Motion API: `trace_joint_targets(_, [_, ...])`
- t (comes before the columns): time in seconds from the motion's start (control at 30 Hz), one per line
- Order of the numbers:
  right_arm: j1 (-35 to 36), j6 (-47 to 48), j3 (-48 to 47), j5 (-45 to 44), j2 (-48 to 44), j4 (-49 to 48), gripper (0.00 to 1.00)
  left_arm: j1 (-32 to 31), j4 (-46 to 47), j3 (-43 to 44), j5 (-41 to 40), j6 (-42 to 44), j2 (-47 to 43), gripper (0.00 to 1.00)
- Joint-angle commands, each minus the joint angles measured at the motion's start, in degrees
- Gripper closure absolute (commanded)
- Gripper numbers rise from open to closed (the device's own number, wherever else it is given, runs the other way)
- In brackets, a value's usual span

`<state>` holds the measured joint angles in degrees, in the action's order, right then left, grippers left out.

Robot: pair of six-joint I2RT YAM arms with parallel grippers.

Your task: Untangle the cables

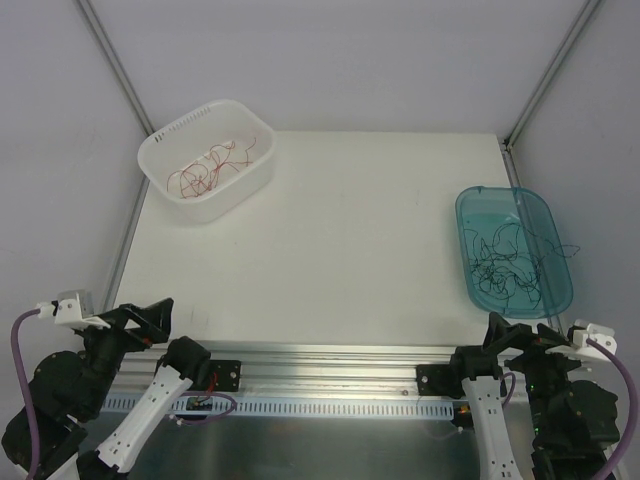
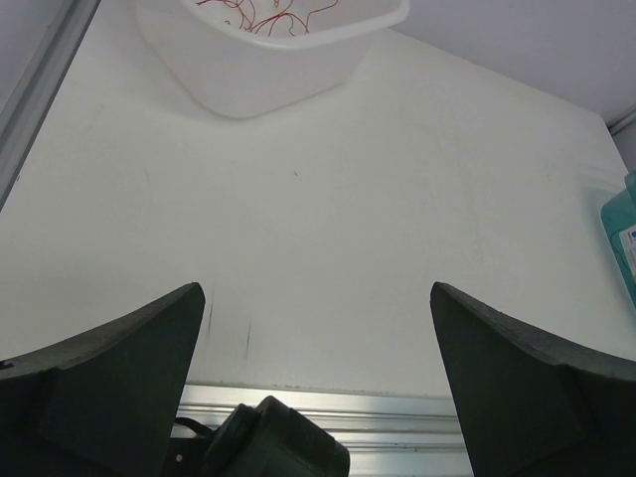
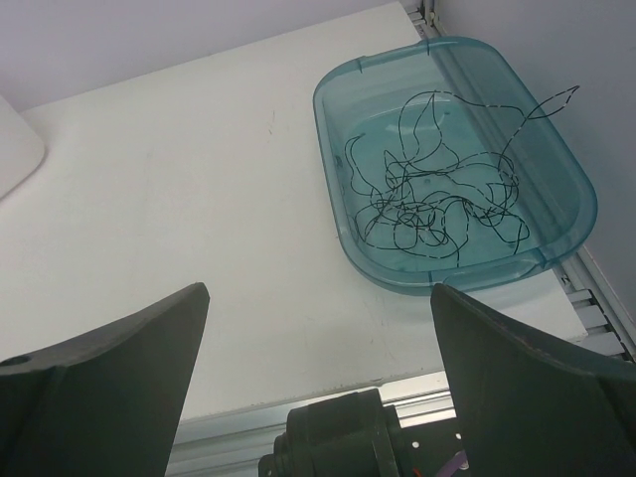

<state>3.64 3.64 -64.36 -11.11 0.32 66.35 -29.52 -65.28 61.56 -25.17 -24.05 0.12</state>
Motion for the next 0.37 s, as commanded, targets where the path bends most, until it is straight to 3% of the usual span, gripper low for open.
trace_joint_targets(0.0, [0.23, -0.30, -0.15, 0.22, -10.86, -0.60, 0.00, 0.60, 0.24, 0.05, -2.16, -1.52, -9.26, 0.01])
trace_joint_targets(0.33, [0.23, 0.14, -0.15, 1.79, -10.42, -1.48, 0.00, 0.51, 1.73, -1.27, -2.87, -3.81, -9.17, 0.01])
